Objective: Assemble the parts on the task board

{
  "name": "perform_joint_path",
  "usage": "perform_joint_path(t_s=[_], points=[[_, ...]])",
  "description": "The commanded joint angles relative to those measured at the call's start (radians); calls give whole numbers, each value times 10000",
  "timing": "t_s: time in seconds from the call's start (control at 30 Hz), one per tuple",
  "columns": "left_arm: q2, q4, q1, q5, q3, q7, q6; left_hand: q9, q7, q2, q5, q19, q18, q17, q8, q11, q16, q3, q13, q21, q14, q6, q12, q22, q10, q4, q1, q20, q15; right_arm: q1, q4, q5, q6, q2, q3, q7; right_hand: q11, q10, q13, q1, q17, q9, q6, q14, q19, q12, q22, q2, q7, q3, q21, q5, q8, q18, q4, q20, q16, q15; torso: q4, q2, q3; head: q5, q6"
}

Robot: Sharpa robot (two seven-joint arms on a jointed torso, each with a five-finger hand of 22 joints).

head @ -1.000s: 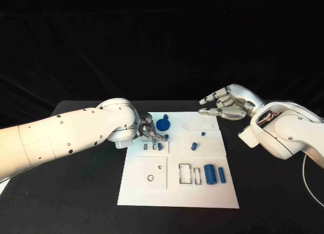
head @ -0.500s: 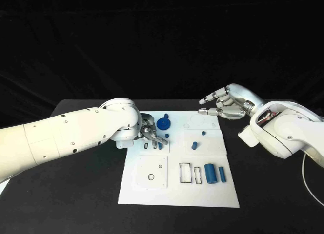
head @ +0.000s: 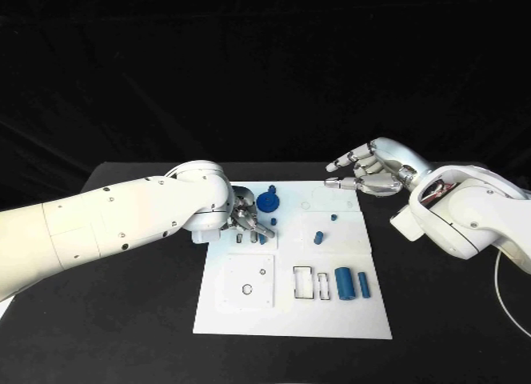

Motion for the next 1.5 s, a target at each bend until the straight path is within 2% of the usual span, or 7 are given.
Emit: perform_joint_path(t_s=[0.03,0.27,1.5], points=[[37,-12,-4,-30,8,4,-96,45,-6,73,-45,661,-153,2635,71,-5,30,58,6,1,1018,-89,46,1453,48,-54,100,-63,-72,-7,-3,-9,105,1,-5,19,-46,-19,7,32,655,16,52,626,-51,-10,829,119,1,-67,-62,85,56,74,0,-16,-39,8,9,2,-3,13,-16],[63,-49,-4,-2,10,7,-131,82,-8,114,-43,664,-156,2635,82,-5,30,106,17,8,1018,-103,54,1467,50,-86,203,-62,-73,-9,4,-6,81,-22,-15,26,-53,-1,18,82,667,17,71,630,-46,10,832,146,-5,-94,-64,206,63,73,-3,-23,-36,1,1,1,0,27,-30],[198,-209,-5,104,-7,6,168,151,-5,71,-46,674,-162,2635,99,-4,30,137,37,26,1018,-124,72,1504,58,-162,372,-60,-71,-13,0,21,109,9,-40,10,-56,-3,9,89,648,19,84,627,-49,2,825,149,-7,-119,-69,252,68,75,4,-26,-49,-2,-2,8,0,11,-98]])
